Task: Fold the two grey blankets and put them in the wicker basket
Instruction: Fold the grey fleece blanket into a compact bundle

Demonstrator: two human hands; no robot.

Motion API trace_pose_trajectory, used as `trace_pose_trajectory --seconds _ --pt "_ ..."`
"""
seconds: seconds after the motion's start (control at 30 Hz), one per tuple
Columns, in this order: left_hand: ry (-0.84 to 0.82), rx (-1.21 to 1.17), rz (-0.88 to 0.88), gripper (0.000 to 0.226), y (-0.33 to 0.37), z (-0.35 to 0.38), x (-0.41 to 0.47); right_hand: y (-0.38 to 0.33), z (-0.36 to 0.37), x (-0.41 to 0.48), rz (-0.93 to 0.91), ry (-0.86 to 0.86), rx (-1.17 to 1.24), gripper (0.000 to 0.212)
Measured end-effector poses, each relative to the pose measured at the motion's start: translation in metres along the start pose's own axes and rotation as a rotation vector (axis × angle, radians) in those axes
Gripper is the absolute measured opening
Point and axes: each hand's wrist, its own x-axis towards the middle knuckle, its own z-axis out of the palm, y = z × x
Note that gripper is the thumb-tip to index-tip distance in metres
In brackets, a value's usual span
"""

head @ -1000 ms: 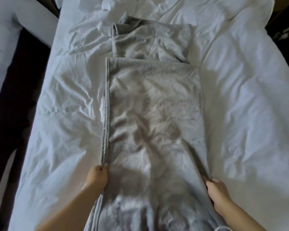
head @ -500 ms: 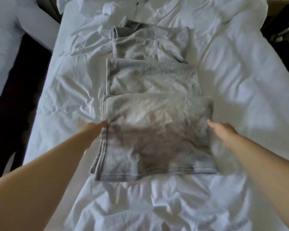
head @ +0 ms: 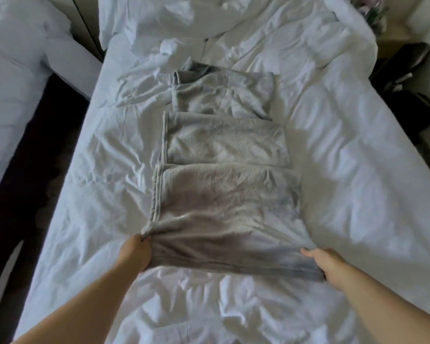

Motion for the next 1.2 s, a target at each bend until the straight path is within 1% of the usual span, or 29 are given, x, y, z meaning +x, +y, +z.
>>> trace_pose_trajectory --seconds 0.1,0.13,0.2,0.23,0.3,0.33,0.4,0.47,0.57,0.67,0.77,0.87,0.97,1.07,1.13,1.2 --pt "0.035 -0.402 0.002 0.027 0.064 -0.066 -0.012 -0.069 -0.043 -0.048 -0.225 0.025 0.104 0.031" --pt "0.067 -0.49 0.025 0.027 0.084 -0.093 -0.019 -0.092 -0.059 -0.071 -0.314 0.021 0.168 0.025" --pt "0.144 -0.574 0.082 0.028 0.113 -0.142 -0.044 -0.129 -0.092 -0.117 -0.468 -0.022 0.345 0.011" --pt "0.166 -0.613 0.097 0.028 0.12 -0.16 -0.059 -0.139 -0.107 -0.138 -0.52 -0.048 0.43 0.008" --pt "0.173 -0.665 0.125 0.028 0.118 -0.178 -0.085 -0.138 -0.129 -0.17 -0.579 -0.086 0.543 0.009" --pt "0.166 -0.655 0.134 0.029 0.108 -0.18 -0.098 -0.127 -0.136 -0.177 -0.576 -0.095 0.543 0.007" --pt "0.147 -0.615 0.122 0.033 0.078 -0.171 -0.12 -0.09 -0.14 -0.181 -0.513 -0.129 0.512 0.007" --pt "0.112 -0.597 0.066 0.036 0.039 -0.15 -0.141 -0.039 -0.135 -0.176 -0.414 -0.149 0.506 0.006" --pt "0.07 -0.584 -0.002 0.034 -0.024 -0.113 -0.177 0.051 -0.118 -0.172 -0.281 -0.134 0.507 0.016" --pt "0.017 -0.551 -0.054 0.031 -0.088 -0.08 -0.21 0.144 -0.1 -0.175 -0.18 -0.15 0.517 0.019" --pt "0.011 -0.516 -0.084 0.032 -0.143 -0.058 -0.242 0.222 -0.088 -0.183 -0.15 -0.175 0.514 0.017" --pt "-0.025 -0.511 -0.088 0.025 -0.191 -0.042 -0.279 0.288 -0.084 -0.203 -0.14 -0.158 0.56 0.01" --pt "-0.077 -0.504 -0.111 0.017 -0.237 -0.032 -0.325 0.348 -0.084 -0.235 -0.087 -0.135 0.577 0.003" --pt "-0.102 -0.489 -0.116 0.022 -0.278 -0.024 -0.367 0.393 -0.086 -0.263 -0.035 -0.099 0.606 0.008" --pt "-0.087 -0.415 -0.131 0.027 -0.299 -0.027 -0.388 0.411 -0.088 -0.278 -0.027 -0.077 0.594 0.008" --pt "-0.047 -0.339 -0.106 0.028 -0.309 -0.035 -0.402 0.422 -0.092 -0.291 -0.054 -0.046 0.587 0.008"
